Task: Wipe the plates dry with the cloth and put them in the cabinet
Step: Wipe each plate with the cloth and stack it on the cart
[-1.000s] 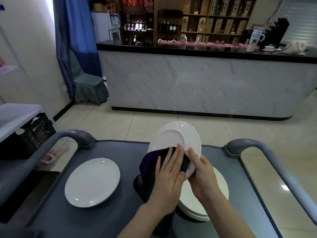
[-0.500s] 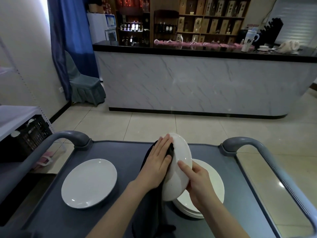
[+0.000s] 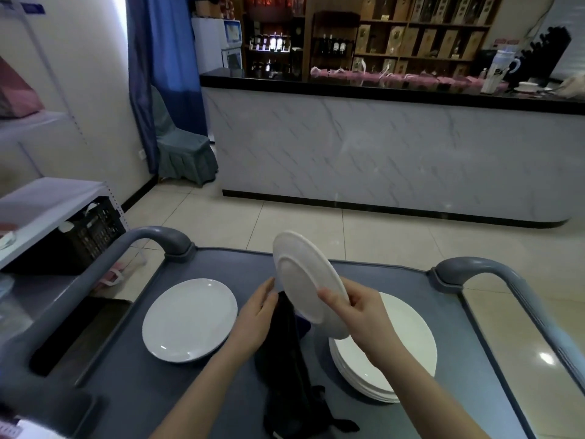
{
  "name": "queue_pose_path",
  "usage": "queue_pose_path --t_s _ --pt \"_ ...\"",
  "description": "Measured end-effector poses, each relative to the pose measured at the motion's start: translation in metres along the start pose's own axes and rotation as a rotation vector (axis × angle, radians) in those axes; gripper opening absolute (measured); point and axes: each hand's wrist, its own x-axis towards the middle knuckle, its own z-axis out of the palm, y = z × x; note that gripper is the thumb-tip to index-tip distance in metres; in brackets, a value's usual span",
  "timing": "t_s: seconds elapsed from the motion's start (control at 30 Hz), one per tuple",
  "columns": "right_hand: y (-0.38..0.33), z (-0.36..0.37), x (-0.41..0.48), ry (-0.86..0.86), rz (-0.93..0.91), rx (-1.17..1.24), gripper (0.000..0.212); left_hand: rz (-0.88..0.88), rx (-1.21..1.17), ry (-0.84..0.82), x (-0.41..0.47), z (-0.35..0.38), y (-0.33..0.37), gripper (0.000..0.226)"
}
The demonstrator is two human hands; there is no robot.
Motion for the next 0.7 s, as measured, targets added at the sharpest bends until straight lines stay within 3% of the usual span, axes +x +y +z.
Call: queue_pose_path --t_s 0.1,0.2,0.3,0.4,0.47,0.57,0.7 --pt "0.003 0.017 0.003 -0.058 -0.051 -0.104 0.011 -0.052 -0.261 0.214 -0.011 -0.023 0.016 0.026" --pt "0.009 0.033 0.004 -0.145 -0.193 -0.367 0.021 -0.117 -0.517 0.348 -0.026 -0.046 0.031 0.024" --pt "0.012 0.052 0.004 -0.140 -0.479 -0.703 0.033 -0.171 -0.573 0.396 -0.040 -0.059 0.036 0.027" --pt "0.018 0.073 0.006 -0.204 -0.741 -0.830 0.041 -0.214 -0.568 0.423 -0.052 -0.069 0.025 0.017" --pt "0.023 0.086 0.009 -0.250 -0.816 -0.865 0.046 -0.246 -0.583 0.443 -0.059 -0.080 0.013 0.012" --pt "0.029 0.102 0.016 -0.404 -0.806 -0.893 0.044 -0.304 -0.654 0.455 -0.064 -0.097 -0.004 0.014" --pt "0.040 0.118 0.029 -0.621 -0.521 -0.878 0.047 -0.358 -0.719 0.514 -0.068 -0.111 -0.029 0.022"
